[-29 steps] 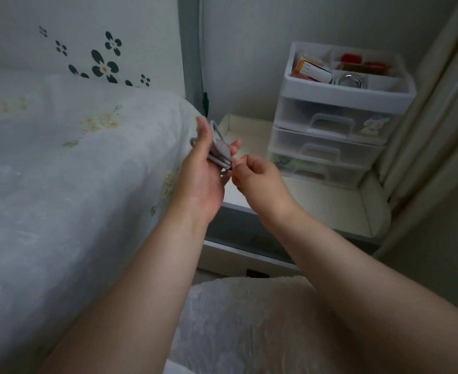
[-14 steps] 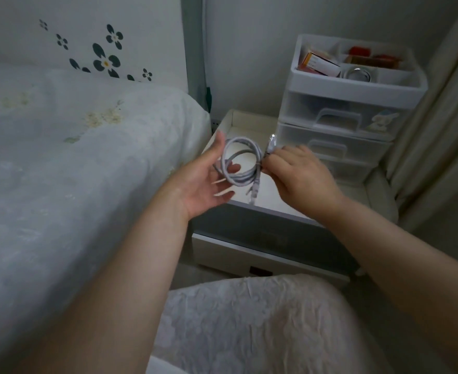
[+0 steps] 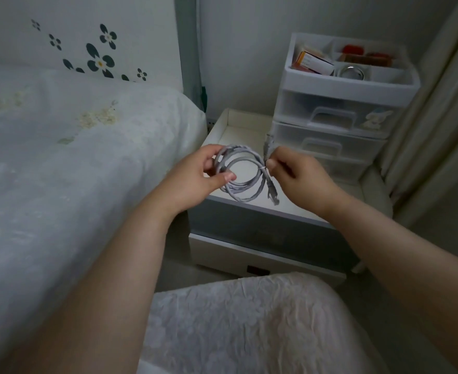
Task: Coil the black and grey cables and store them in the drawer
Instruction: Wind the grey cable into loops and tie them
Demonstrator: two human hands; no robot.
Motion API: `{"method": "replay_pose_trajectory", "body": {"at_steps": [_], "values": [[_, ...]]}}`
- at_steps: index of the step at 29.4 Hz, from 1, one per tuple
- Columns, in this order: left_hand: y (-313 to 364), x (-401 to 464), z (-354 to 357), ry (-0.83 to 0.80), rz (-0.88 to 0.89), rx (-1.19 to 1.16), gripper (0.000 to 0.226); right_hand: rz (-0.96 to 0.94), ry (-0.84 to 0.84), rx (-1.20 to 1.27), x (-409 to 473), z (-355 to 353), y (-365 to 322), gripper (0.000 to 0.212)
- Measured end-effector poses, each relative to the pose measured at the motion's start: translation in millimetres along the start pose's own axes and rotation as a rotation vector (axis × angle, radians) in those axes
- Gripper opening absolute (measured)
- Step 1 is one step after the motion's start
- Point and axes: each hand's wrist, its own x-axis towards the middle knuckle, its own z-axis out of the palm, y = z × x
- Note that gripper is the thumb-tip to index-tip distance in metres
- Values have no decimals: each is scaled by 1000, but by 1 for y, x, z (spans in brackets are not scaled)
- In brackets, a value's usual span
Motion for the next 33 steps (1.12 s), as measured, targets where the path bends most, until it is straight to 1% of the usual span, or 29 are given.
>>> {"method": "replay_pose_trajectory", "body": {"at_steps": [2, 3, 7, 9, 11, 12, 13, 14, 15, 17, 18, 19, 20, 22, 23, 24, 25, 26, 27, 29, 31, 33], "values": [[-1, 0, 4, 90, 67, 133, 23, 120, -56, 156, 1, -2, -5, 26], [-1, 0, 6, 138, 106, 194, 18, 193, -78, 278, 3, -4, -8, 28], [-3, -1, 14, 253, 357, 427, 19, 566, -194, 912, 9, -11, -14, 21], [-1, -1, 14, 291, 410, 510, 18, 688, -283, 1062, 11, -15, -12, 25], [-2, -2, 17, 314, 373, 561, 19, 708, -312, 1108, 11, -17, -12, 26], [-2, -2, 19, 298, 314, 498, 20, 690, -297, 1105, 10, -17, -12, 26], [0, -2, 20, 247, 215, 340, 19, 660, -263, 1073, 9, -17, -13, 26], [2, -2, 21, 163, 108, 114, 18, 616, -212, 998, 8, -16, -14, 25], [4, -3, 21, 68, 7, -100, 19, 555, -151, 871, 6, -16, -14, 25], [7, -5, 16, -66, -107, -434, 23, 360, -30, 477, 2, -17, -11, 25], [10, -6, 12, -87, -137, -618, 18, 237, 7, 281, 0, -18, -8, 24], [12, -6, 9, -79, -159, -780, 17, 124, 27, 140, -2, -18, -6, 21], [13, -6, 8, -42, -173, -864, 21, 40, 32, 63, -4, -19, -3, 18], [13, -3, 9, 48, -132, -780, 18, -74, 54, 1, -8, -20, 1, 16], [11, -1, 11, 64, -107, -728, 25, -112, 70, -25, -9, -20, 2, 15], [10, 1, 12, 49, -99, -693, 40, -131, 78, -49, -9, -20, 3, 14], [10, 2, 12, 23, -96, -656, 52, -127, 72, -60, -10, -21, 4, 13], [10, 2, 13, 10, -89, -576, 60, -103, 56, -53, -11, -21, 4, 14], [10, 3, 14, 14, -69, -455, 61, -61, 32, -28, -11, -21, 4, 17], [7, 6, 18, 72, -12, -217, 55, 60, -19, 104, -11, -19, 2, 24], [5, 9, 25, 162, 57, -72, 48, 237, -56, 359, -9, -16, 1, 29], [3, 11, 30, 249, 145, -15, 42, 475, -123, 685, -4, -15, 3, 27]]}}
